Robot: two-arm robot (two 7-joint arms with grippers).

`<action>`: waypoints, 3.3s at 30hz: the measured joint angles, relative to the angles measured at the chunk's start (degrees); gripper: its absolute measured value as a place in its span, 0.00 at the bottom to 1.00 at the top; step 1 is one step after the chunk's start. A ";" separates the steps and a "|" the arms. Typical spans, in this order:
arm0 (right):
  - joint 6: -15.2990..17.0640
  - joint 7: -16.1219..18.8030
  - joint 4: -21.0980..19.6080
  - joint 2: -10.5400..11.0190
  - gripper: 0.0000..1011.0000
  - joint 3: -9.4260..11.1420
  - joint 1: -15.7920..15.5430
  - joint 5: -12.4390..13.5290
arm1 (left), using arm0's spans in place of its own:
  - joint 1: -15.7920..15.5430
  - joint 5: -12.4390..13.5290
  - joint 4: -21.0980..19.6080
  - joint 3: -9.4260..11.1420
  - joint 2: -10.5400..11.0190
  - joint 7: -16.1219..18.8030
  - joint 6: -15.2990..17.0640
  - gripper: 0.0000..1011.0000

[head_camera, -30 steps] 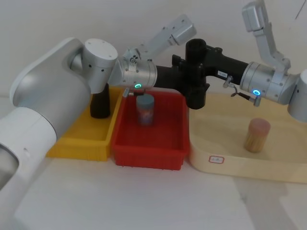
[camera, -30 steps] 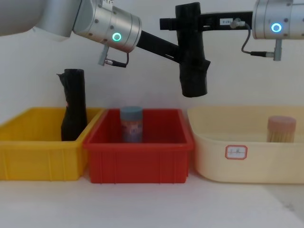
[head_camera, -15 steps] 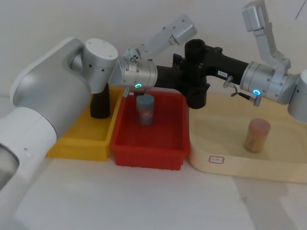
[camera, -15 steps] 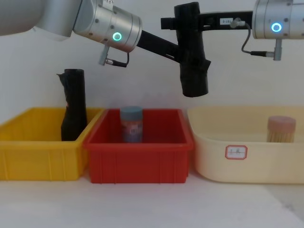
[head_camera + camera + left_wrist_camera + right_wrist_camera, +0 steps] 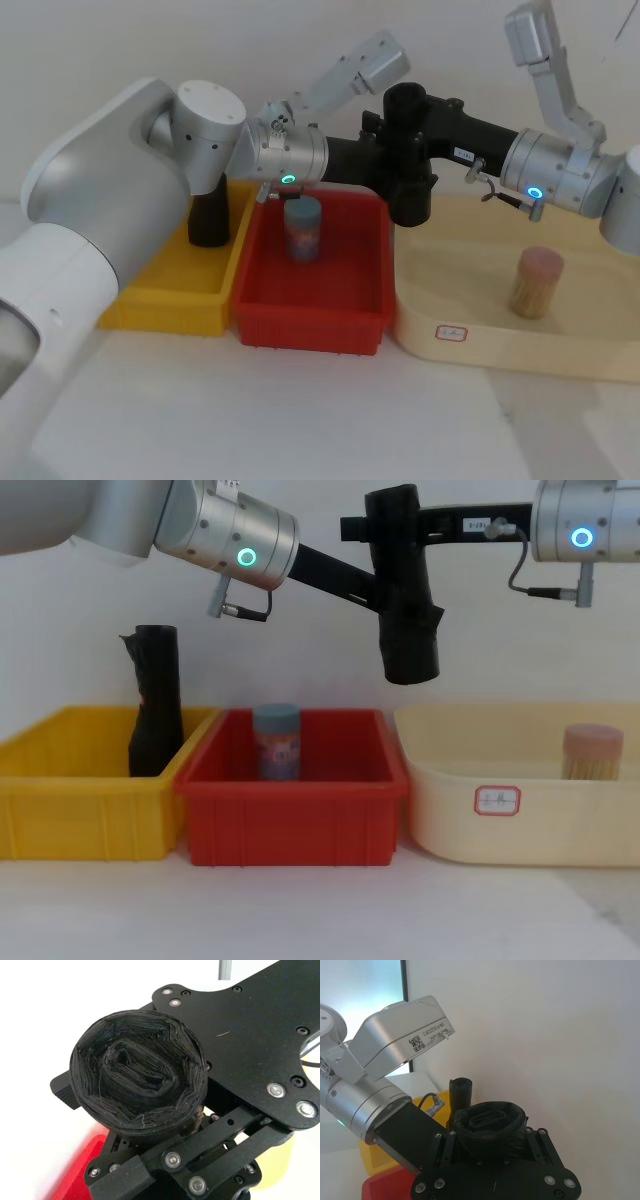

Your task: Pick up the garbage bag with the one hand and transfer it to the other hand.

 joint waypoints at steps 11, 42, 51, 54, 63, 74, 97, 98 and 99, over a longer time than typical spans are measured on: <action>0.00 0.01 0.00 0.00 0.54 -0.01 0.00 0.00 | 0.00 0.00 0.00 0.00 0.00 0.00 0.00 0.43; 0.00 0.00 0.00 0.00 0.54 -0.01 0.00 0.00 | 0.00 0.00 0.00 0.00 0.00 0.00 0.00 0.43; -0.46 0.33 0.45 0.02 0.54 -0.13 0.21 0.09 | 0.00 0.00 -0.01 0.00 0.00 0.00 0.00 0.43; -0.77 0.74 0.90 0.03 0.54 -0.18 0.48 0.21 | 0.00 -0.01 -0.01 0.00 0.00 0.00 0.00 0.43; -1.09 1.24 1.28 0.35 0.54 -0.28 0.79 0.68 | 0.00 -0.03 -0.02 0.00 0.00 -0.01 -0.01 0.43; -0.75 1.13 0.80 1.00 0.54 -0.48 0.79 1.21 | 0.00 0.00 -0.02 0.00 0.00 -0.01 -0.01 0.43; 0.10 3.53 3.70 0.72 0.61 -1.62 2.61 2.03 | 0.00 0.00 0.00 0.00 0.01 0.02 0.01 0.43; 0.11 3.56 3.75 0.72 0.63 -1.63 2.64 2.04 | 0.00 -0.01 0.00 0.00 0.01 0.02 0.00 0.43; 0.12 3.61 3.82 0.71 0.68 -1.66 2.66 2.05 | 0.00 0.00 0.00 0.00 0.01 0.02 0.00 0.43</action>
